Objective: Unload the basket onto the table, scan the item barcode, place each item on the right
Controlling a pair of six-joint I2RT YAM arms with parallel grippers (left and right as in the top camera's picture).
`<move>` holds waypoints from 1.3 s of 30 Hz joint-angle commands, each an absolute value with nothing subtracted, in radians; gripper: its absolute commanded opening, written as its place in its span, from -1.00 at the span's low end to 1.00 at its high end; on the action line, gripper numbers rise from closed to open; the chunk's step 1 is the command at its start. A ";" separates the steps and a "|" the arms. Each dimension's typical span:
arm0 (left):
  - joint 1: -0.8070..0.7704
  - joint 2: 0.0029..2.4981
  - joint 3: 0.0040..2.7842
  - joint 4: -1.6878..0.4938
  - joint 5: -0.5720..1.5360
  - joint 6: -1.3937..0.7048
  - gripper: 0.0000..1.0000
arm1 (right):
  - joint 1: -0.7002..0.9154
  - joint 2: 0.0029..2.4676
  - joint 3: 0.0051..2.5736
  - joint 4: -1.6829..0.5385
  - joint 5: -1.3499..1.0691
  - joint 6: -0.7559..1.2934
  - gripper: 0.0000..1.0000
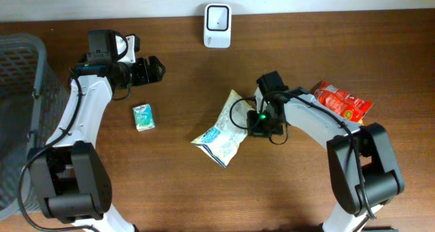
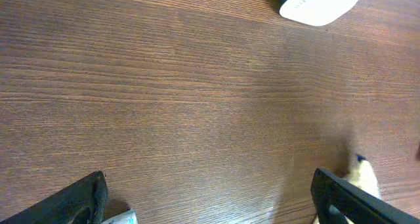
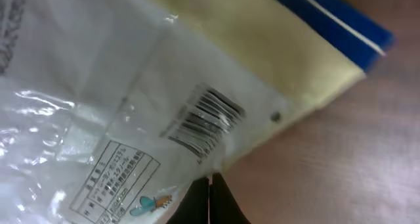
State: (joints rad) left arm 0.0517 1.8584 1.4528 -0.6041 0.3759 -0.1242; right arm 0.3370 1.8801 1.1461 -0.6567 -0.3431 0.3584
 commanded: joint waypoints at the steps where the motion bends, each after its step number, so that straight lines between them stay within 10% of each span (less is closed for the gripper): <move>1: 0.054 1.866 1.457 -0.603 0.369 -0.115 0.99 | 0.333 1.893 1.145 -0.508 -0.355 0.379 -0.92; 9: 0.054 1.866 1.457 -0.603 0.369 -0.115 0.98 | 0.334 1.925 1.148 -0.085 -0.361 0.363 -0.89; 17: 0.054 1.866 1.457 -0.603 0.369 -0.115 0.98 | 0.400 1.886 1.282 -0.287 -0.680 0.345 -0.73; 32: 0.054 1.866 1.457 -0.603 0.369 -0.115 0.98 | 0.517 2.106 1.302 -0.513 -0.355 0.573 -0.92; 39: 0.054 1.866 1.457 -0.603 0.369 -0.115 0.98 | 0.504 2.003 1.483 -0.646 -0.429 0.310 -0.11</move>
State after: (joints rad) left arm 0.0517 1.8584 1.4528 -0.6044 0.3683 -0.1242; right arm 0.5037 2.0640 1.3945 -0.5934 -0.4076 0.4358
